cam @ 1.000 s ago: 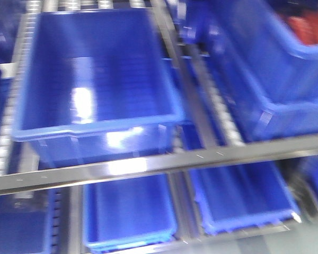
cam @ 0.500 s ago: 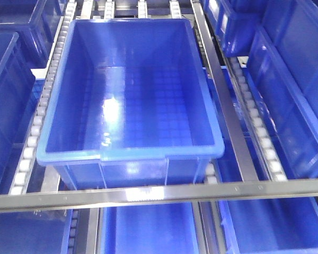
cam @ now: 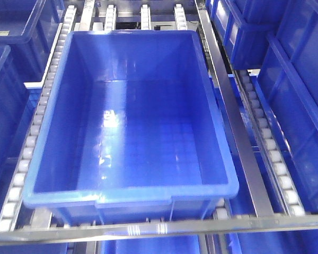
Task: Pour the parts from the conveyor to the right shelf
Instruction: 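Turn and approach the empty blue bin on the shelf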
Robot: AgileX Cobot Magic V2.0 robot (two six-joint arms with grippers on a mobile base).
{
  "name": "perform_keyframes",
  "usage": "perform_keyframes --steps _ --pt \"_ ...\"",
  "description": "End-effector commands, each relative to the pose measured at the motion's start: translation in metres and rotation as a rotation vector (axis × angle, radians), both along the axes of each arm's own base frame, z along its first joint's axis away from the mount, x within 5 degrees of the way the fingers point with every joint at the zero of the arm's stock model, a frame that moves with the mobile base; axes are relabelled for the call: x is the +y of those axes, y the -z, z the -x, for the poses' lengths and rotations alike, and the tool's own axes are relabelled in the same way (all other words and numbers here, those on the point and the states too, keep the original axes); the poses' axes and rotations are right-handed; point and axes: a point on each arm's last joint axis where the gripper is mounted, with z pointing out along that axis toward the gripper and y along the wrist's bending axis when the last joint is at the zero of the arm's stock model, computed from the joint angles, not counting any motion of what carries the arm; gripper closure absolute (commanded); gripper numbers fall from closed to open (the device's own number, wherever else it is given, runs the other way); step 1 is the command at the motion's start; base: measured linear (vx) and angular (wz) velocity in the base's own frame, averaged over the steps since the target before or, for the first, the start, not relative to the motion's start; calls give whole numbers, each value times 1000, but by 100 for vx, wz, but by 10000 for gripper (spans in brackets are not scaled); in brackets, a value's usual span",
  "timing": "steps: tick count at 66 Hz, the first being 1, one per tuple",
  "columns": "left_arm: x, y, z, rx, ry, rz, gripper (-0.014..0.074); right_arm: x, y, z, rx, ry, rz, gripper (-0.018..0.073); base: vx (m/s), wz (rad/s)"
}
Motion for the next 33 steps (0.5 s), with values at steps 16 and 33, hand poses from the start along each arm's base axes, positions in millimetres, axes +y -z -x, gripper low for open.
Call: perform_keyframes --steps 16,33 --pt "0 -13 -1 -83 6 17 603 0 -16 -1 -99 0 0 564 10 3" --pt "0 -13 -1 -83 6 17 603 0 -16 -1 -99 0 0 564 6 4"
